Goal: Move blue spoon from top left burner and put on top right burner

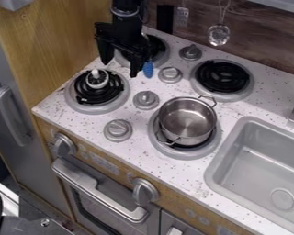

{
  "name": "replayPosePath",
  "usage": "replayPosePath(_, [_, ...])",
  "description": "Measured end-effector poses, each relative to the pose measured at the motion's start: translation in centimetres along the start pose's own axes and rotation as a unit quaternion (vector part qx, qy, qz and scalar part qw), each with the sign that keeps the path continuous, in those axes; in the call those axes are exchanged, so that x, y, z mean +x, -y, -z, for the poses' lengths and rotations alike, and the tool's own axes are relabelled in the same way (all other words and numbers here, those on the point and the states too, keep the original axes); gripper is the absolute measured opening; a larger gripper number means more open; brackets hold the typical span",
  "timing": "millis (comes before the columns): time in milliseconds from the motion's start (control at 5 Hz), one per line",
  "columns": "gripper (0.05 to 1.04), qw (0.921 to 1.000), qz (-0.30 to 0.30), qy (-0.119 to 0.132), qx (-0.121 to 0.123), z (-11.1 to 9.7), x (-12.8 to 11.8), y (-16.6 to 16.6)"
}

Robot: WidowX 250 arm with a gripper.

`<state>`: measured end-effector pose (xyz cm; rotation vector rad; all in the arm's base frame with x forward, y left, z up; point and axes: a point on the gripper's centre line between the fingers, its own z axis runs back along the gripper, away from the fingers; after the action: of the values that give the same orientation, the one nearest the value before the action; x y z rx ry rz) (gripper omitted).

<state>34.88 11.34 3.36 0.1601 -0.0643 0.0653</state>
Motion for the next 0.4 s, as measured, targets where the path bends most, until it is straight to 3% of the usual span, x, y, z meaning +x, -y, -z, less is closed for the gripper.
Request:
replayPosePath(200, [0.999,0.9997,0.002,-0.022,-0.006,1.4,-0.7,0.4])
replayPosePath(400, [0.999,0.9998,-0.006,0.008,-0.019,2.7,2.3,0.8])
